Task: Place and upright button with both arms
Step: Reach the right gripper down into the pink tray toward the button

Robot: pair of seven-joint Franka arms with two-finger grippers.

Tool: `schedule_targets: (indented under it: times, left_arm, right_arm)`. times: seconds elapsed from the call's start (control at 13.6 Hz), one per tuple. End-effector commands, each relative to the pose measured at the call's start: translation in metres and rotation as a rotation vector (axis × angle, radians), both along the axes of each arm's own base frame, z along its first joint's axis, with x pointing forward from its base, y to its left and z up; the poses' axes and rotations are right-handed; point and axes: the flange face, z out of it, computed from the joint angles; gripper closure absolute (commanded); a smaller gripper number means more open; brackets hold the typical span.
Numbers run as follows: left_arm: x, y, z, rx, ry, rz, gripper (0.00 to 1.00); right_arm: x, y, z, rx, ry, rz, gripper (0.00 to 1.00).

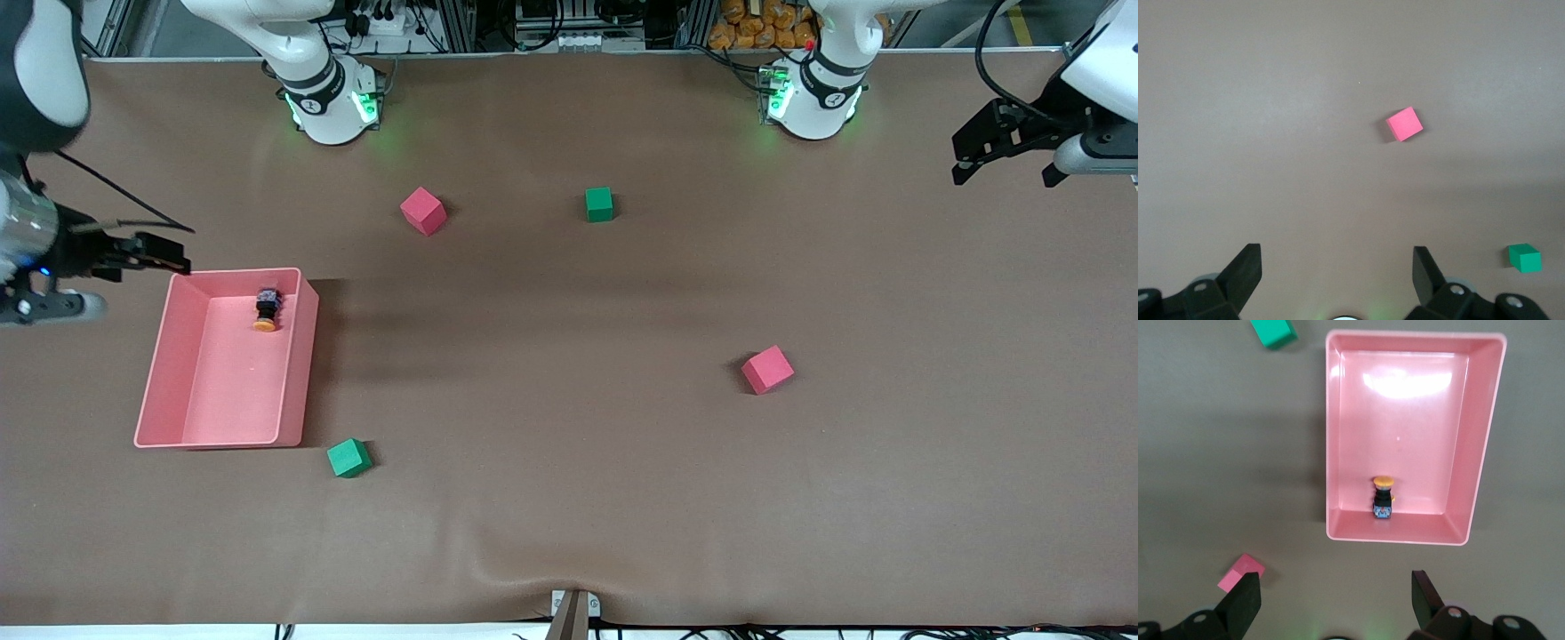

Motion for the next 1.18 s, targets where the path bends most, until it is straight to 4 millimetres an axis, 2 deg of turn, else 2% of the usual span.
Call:
schedule_targets:
  times: [0.0, 0.07, 0.15, 0.22, 0.29, 0.37, 0.44, 0.52, 0.59, 0.81, 0.96, 1.1]
  left_arm:
    - [-0.003, 0.005, 0.008, -0.003, 0.002, 0.003, 0.00]
    - [-0.002, 0.006, 0.008, -0.003, -0.002, 0.011, 0.00]
    - [0.000, 0.007, 0.008, -0.001, -0.007, 0.012, 0.00]
    - [0.000, 0.008, 0.008, 0.000, -0.007, 0.016, 0.00]
    - [-0.002, 0.014, 0.011, 0.019, -0.014, 0.026, 0.00]
    - [-0.003, 0.016, 0.012, 0.033, -0.014, 0.035, 0.00]
    - [-0.001, 0.021, 0.011, 0.032, -0.011, 0.048, 0.00]
    - [0.000, 0.035, 0.010, 0.027, -0.009, 0.081, 0.00]
    - [0.000, 0.038, 0.010, 0.032, -0.007, 0.092, 0.00]
    - [0.005, 0.051, 0.007, 0.029, -0.008, 0.111, 0.00]
    - [0.008, 0.050, 0.004, 0.029, -0.012, 0.108, 0.00]
    - [0.008, 0.051, 0.000, 0.030, 0.004, 0.117, 0.00]
  right_arm:
    - [0.005, -0.010, -0.008, -0.017, 0.040, -0.017, 0.00]
    - [0.003, -0.012, -0.020, -0.022, 0.078, -0.017, 0.00]
    - [0.000, -0.018, -0.043, -0.035, 0.166, -0.017, 0.00]
    - [0.000, -0.039, -0.064, -0.038, 0.215, -0.030, 0.00]
    - [-0.001, -0.056, -0.075, -0.022, 0.217, -0.021, 0.00]
    - [0.001, -0.062, -0.092, -0.014, 0.194, 0.008, 0.00]
    - [-0.003, -0.073, -0.119, -0.009, 0.170, 0.011, 0.00]
    - [-0.009, -0.085, -0.147, -0.004, 0.152, 0.006, 0.00]
    - [-0.014, -0.086, -0.167, -0.005, 0.121, 0.012, 0.00]
    - [-0.021, -0.079, -0.206, -0.018, 0.041, 0.024, 0.00]
    - [-0.037, -0.077, -0.238, -0.025, -0.013, 0.028, 0.00]
    - [-0.058, -0.073, -0.258, -0.029, -0.051, 0.029, 0.00]
